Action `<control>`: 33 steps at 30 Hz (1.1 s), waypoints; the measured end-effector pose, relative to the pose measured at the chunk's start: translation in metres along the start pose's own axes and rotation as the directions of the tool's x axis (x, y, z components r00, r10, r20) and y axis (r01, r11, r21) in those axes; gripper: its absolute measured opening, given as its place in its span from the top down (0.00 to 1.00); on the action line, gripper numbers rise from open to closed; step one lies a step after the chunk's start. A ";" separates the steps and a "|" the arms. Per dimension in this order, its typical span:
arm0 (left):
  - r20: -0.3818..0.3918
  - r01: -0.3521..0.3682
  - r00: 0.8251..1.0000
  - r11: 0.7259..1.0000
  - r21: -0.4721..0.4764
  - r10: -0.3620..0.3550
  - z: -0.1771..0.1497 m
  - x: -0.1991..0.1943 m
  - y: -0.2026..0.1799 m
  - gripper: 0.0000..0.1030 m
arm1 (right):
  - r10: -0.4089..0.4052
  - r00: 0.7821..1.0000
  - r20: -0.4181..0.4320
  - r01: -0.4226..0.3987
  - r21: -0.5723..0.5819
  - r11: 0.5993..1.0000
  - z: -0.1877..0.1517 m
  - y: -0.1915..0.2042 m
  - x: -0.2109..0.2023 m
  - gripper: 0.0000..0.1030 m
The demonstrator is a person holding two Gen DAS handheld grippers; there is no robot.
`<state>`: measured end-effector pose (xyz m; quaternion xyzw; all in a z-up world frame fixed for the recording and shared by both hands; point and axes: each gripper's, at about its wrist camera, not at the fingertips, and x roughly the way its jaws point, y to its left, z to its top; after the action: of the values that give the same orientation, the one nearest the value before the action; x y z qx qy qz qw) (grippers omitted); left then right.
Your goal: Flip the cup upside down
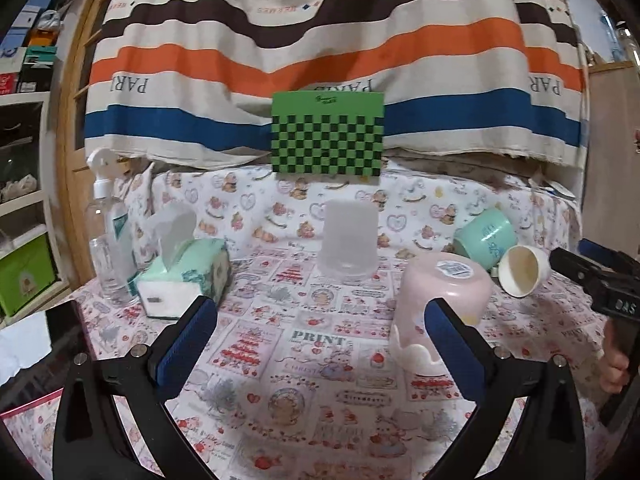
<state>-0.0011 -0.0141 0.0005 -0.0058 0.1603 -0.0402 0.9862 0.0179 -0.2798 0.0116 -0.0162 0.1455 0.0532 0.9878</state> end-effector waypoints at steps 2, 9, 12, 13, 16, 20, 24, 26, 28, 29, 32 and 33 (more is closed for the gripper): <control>0.014 -0.038 0.999 0.999 0.016 0.038 -0.001 -0.003 -0.003 0.00 | -0.010 1.000 0.011 0.010 -0.026 1.000 0.000 0.005 -0.002 0.00; 0.014 -0.042 0.999 0.999 0.005 0.041 0.000 -0.002 0.000 0.00 | -0.004 1.000 0.008 0.004 -0.032 0.999 0.000 0.009 -0.003 0.00; 0.010 -0.027 1.000 1.000 0.008 0.027 0.000 -0.002 -0.001 0.00 | -0.008 1.000 0.004 0.008 -0.026 1.000 0.001 0.010 -0.004 0.00; 0.009 -0.025 1.000 1.000 0.009 0.025 0.000 -0.002 -0.001 0.00 | -0.009 1.000 0.005 0.009 -0.026 1.000 0.000 0.009 -0.004 0.00; 0.009 -0.026 1.000 1.000 0.010 0.025 0.000 -0.002 -0.002 0.00 | -0.007 1.000 0.004 0.007 -0.026 1.000 0.000 0.009 -0.004 0.00; 0.008 -0.032 0.999 0.999 0.007 0.032 0.000 -0.002 -0.002 0.00 | -0.008 1.000 0.003 0.008 -0.026 1.000 0.001 0.008 -0.005 0.00; 0.008 -0.036 0.999 0.999 0.008 0.036 0.000 -0.002 -0.002 0.00 | -0.009 1.000 0.003 0.009 -0.026 1.000 0.001 0.008 -0.004 0.00; 0.009 -0.035 0.999 0.999 0.006 0.035 0.000 -0.002 -0.001 0.00 | -0.008 1.000 0.003 0.008 -0.026 1.000 0.001 0.008 -0.004 0.00; 0.007 -0.035 0.999 0.999 0.007 0.035 0.000 -0.002 -0.001 0.00 | -0.010 1.000 0.001 0.010 -0.026 1.000 0.001 0.007 -0.004 0.00; 0.008 -0.035 0.999 0.999 0.008 0.035 0.000 -0.003 -0.001 0.00 | -0.006 1.000 -0.003 0.006 -0.027 1.000 0.001 0.008 -0.004 0.00; 0.008 -0.035 0.999 0.999 0.007 0.035 0.000 -0.002 -0.001 0.00 | -0.005 1.000 -0.003 0.005 -0.033 0.999 0.001 0.006 -0.003 0.00; 0.008 -0.035 0.999 0.999 0.007 0.035 0.000 -0.002 -0.001 0.00 | -0.004 1.000 -0.002 0.004 -0.035 0.999 0.001 0.006 -0.002 0.00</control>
<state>-0.0034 -0.0146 0.0015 0.0004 0.1564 -0.0232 0.9874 0.0151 -0.2739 0.0130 -0.0337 0.1456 0.0535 0.9873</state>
